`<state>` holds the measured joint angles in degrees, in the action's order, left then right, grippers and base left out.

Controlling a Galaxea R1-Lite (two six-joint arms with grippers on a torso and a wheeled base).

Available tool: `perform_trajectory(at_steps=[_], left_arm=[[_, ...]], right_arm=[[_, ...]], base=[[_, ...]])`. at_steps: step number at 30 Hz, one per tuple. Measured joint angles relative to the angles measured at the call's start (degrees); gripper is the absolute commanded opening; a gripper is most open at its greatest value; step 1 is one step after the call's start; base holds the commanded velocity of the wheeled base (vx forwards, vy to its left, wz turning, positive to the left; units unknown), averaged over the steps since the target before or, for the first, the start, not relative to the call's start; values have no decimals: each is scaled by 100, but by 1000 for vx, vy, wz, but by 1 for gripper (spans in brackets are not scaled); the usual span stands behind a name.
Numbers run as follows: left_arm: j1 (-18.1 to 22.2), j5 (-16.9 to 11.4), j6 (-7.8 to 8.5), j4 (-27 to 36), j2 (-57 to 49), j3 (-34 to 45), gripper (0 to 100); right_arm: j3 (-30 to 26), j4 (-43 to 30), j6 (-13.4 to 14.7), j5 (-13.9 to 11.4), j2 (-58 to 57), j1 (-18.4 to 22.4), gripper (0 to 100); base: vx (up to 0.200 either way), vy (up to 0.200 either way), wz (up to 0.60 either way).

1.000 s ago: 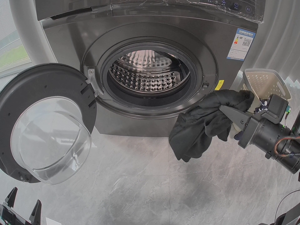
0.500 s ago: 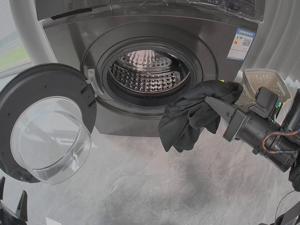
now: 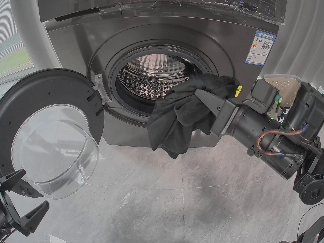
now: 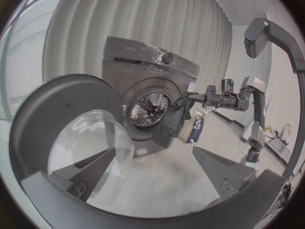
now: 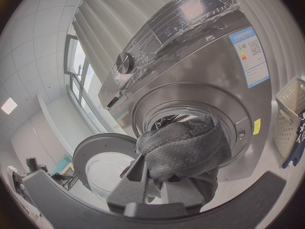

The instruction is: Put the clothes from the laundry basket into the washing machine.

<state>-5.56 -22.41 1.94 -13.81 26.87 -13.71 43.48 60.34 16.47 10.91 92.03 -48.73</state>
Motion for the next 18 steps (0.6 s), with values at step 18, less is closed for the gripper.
perform_trajectory(at_steps=[18], left_arm=[[-2186, -635, -669, -2409, 4664, -797, 100]], right_arm=[[959, 105, 332, 41, 642, -135, 0]], base=[[0, 0, 0]])
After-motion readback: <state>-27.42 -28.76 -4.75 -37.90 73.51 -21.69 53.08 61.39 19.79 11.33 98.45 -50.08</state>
